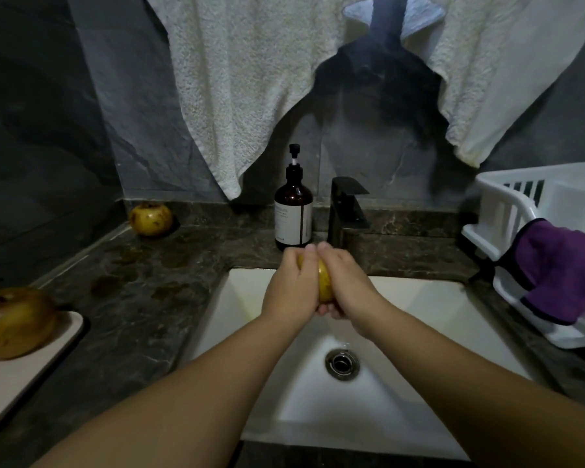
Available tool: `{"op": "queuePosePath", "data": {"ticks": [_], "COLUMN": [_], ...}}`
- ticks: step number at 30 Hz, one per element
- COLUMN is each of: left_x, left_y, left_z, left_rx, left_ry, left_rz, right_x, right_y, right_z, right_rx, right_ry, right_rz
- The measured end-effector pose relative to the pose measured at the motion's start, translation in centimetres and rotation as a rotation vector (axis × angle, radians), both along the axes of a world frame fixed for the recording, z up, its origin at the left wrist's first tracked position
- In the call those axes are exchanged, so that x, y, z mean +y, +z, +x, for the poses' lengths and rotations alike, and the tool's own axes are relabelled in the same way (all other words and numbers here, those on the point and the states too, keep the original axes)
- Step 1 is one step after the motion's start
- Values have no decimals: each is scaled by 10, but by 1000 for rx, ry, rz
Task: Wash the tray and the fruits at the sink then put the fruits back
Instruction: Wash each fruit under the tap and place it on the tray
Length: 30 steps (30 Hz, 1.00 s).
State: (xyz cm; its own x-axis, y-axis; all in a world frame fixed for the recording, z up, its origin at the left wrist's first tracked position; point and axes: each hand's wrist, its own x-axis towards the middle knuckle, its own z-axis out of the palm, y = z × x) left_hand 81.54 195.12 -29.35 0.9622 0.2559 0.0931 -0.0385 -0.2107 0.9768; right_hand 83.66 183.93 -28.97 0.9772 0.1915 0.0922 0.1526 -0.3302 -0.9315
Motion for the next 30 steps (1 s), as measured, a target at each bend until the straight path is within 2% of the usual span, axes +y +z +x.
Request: {"op": "queuePosePath", "data": {"ticks": [3,5,7,10,14,17,18,20,21,23,25,26,28,30], "left_x": [0,0,-1,-1,-1,-1,-1,-4,-6,-7,-5,-5,-4,-5], "left_y": [2,2,0,2,0,1,1,-2,-2,-1,-1,-2,-2,-1], "left_z": [0,1,3,1,2,-1,-1,0,1,-1,-1,0,3,2], "left_rx": [123,16,-13,158,67,176,138,12,7,108,111,55,-32,55], "left_ry": [-54,-30,7,-40,8,-88,-101,-58,-43,-81,-120,-102,-35,-31], "left_rz": [-154,-27,-18,-193,-72,-202,-186,-120,-128,-256,-297,-260,-141,-170], "right_x": [-3,-3,-3,0,-1,-6,-8,-7,-8,-5,-4,-3,0,3], "right_y": [-1,2,2,2,4,3,2,8,5,3,-2,-1,6,5], "right_z": [0,1,4,5,8,7,9,11,13,9,8,10,14,10], "right_rx": [-100,5,70,-116,132,-45,-52,144,234,176,20,36,200,241], "right_ry": [-31,-10,-59,-79,-76,-93,-85,-89,-100,-80,-66,-64,-112,-111], "right_rz": [-19,12,32,-120,46,22,11,102,139,36,-7,18,138,97]}}
